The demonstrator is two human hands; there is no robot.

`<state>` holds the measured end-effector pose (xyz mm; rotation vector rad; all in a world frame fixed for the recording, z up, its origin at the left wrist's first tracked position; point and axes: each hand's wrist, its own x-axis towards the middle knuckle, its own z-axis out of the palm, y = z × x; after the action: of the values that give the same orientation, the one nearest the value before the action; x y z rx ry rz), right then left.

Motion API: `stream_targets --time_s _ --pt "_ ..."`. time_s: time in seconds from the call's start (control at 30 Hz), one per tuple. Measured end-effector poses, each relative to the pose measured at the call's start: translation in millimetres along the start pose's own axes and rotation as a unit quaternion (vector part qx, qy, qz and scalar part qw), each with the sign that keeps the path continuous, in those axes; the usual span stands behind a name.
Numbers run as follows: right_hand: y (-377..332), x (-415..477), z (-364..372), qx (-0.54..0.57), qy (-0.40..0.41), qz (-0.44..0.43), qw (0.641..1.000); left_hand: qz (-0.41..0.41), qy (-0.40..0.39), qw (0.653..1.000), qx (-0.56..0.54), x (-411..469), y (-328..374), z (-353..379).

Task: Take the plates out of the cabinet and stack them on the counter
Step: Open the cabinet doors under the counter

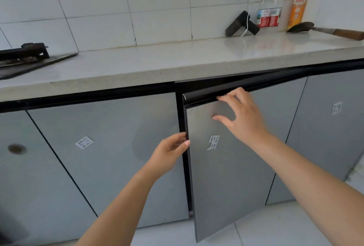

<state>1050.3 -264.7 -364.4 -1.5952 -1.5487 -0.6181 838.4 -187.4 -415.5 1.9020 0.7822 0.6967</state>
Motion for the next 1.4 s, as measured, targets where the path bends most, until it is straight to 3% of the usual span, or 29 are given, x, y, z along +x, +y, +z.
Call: stream_targets --time_s 0.27,0.57,0.77,0.93,1.17,1.4 --pt "-4 -6 -17 0.032 -0.010 0.024 0.999 0.028 -0.035 0.999 -0.005 -7 -6 12" --pt "-8 9 -55 0.114 0.104 0.087 0.984 0.039 -0.080 0.996 -0.013 -9 -6 14" --pt "-22 13 -44 0.101 0.026 0.115 0.988 0.047 -0.065 0.997 -0.011 -16 -4 18" --pt "-31 10 -45 0.087 0.030 0.131 0.987 0.051 -0.085 0.995 -0.005 -24 5 21" --pt "-28 -10 -77 0.120 0.017 0.146 0.982 0.086 -0.119 0.989 0.014 -45 18 36" --pt "-28 -32 -121 0.133 -0.050 0.165 0.976 0.155 -0.147 0.976 0.029 -65 39 61"
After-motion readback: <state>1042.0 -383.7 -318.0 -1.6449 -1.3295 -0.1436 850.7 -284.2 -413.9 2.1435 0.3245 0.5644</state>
